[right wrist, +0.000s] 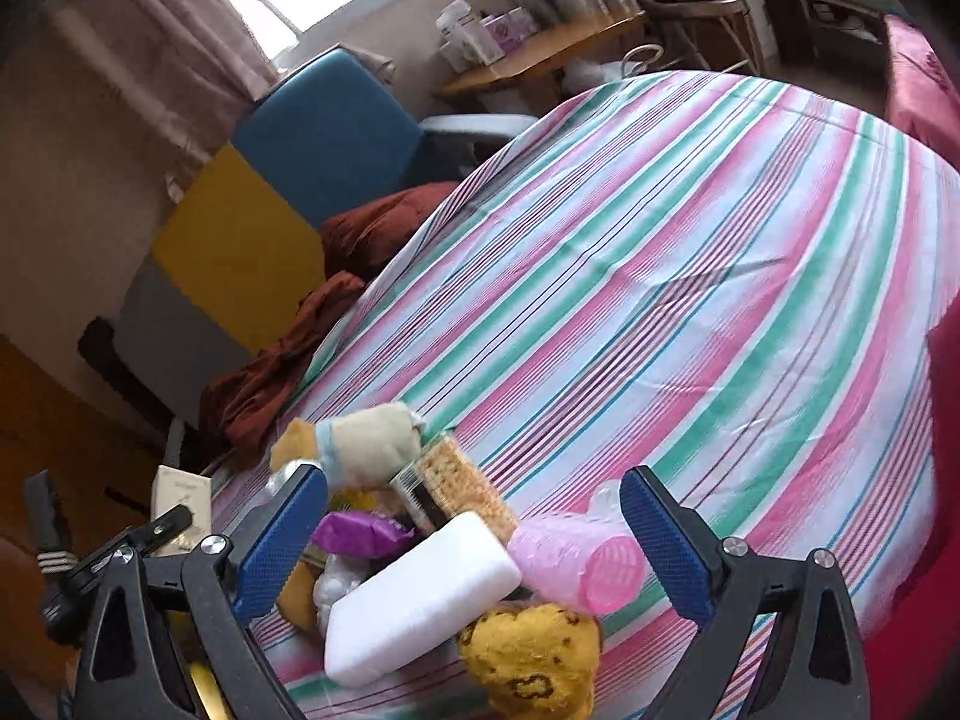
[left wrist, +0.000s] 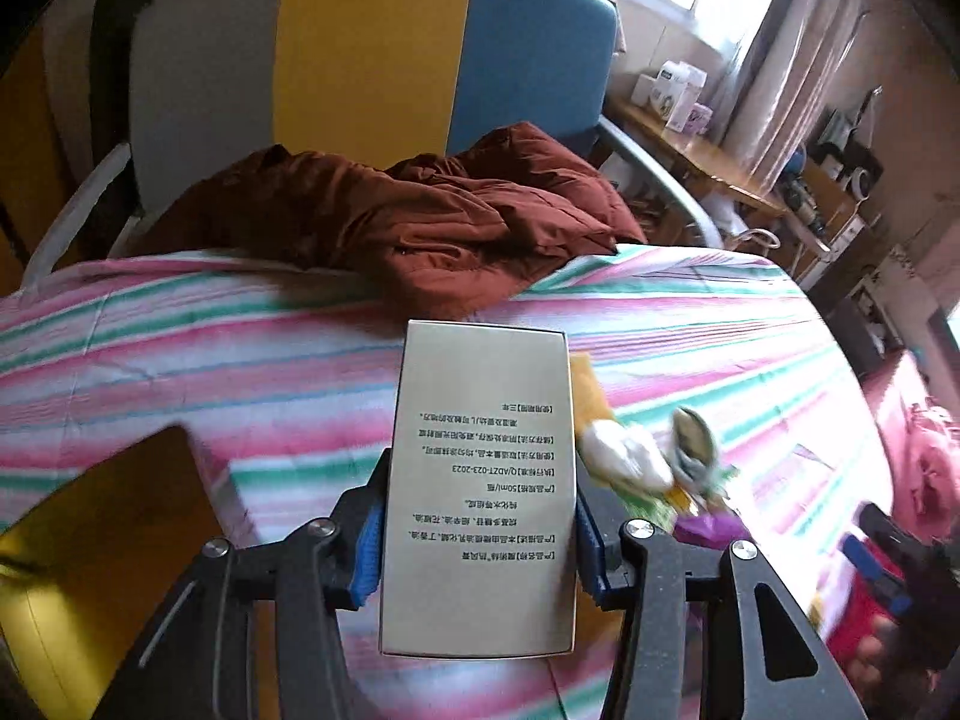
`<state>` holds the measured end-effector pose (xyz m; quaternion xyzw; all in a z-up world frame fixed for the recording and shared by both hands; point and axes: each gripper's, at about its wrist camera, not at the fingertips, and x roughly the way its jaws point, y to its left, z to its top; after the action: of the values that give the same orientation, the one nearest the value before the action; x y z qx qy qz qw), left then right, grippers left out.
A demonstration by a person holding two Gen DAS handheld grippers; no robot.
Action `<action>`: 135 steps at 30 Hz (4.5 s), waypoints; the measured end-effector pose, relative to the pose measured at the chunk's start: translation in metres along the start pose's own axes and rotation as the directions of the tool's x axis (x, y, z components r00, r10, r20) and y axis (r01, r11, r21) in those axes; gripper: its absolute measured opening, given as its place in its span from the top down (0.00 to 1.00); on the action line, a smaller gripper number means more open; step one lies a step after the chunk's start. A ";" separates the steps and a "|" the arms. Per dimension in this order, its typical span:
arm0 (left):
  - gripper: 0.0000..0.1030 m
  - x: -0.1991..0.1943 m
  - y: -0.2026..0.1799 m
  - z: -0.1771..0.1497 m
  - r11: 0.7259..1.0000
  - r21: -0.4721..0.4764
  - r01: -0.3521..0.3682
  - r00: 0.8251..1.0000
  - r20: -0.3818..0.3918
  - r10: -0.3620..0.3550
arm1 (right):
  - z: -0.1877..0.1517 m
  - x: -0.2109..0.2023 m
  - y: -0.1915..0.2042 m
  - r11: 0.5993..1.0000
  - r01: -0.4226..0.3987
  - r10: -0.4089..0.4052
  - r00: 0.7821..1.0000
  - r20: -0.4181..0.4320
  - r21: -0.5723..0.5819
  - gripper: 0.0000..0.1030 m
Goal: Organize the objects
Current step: 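Lower the white box into the gold tray with left gripper while right gripper carries the white block there, then open both grippers and withdraw them from the gold tray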
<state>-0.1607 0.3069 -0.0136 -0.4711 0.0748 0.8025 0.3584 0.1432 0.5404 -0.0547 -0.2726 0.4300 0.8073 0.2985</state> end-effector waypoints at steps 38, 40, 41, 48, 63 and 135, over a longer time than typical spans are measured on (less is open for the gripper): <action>0.50 -0.162 0.183 -0.209 0.940 -0.312 -0.136 0.986 0.054 0.160 | -0.079 -0.063 0.166 0.638 0.064 -0.054 0.998 0.039 -0.767 0.77; 0.50 -0.165 0.190 -0.217 0.935 -0.319 -0.158 0.983 0.042 0.181 | -0.085 -0.066 0.184 0.651 -0.041 0.031 0.999 -0.028 -0.758 0.77; 0.50 -0.165 0.194 -0.221 0.931 -0.326 -0.165 0.982 0.036 0.186 | -0.093 -0.065 0.199 0.648 -0.121 0.083 0.993 -0.088 -0.752 0.77; 0.47 -0.168 0.207 -0.241 0.906 -0.378 -0.190 0.975 0.035 0.219 | -0.161 -0.019 0.274 0.606 -0.385 0.162 0.916 -0.366 -0.696 0.77; 0.31 -0.195 0.216 -0.242 0.884 -0.420 -0.206 0.954 0.114 0.277 | -0.232 0.020 0.320 0.615 -0.476 0.181 0.861 -0.475 -0.629 0.42; 0.09 -0.141 0.051 -0.172 0.989 0.012 -0.146 0.967 0.215 0.140 | -0.082 -0.058 0.076 0.865 0.109 -0.153 0.987 -0.050 -0.490 0.35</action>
<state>-0.0305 0.1194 -0.0046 -0.3706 0.0810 0.8711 0.3120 0.1430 0.4211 -0.0132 -0.4020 0.2069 0.8545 0.2556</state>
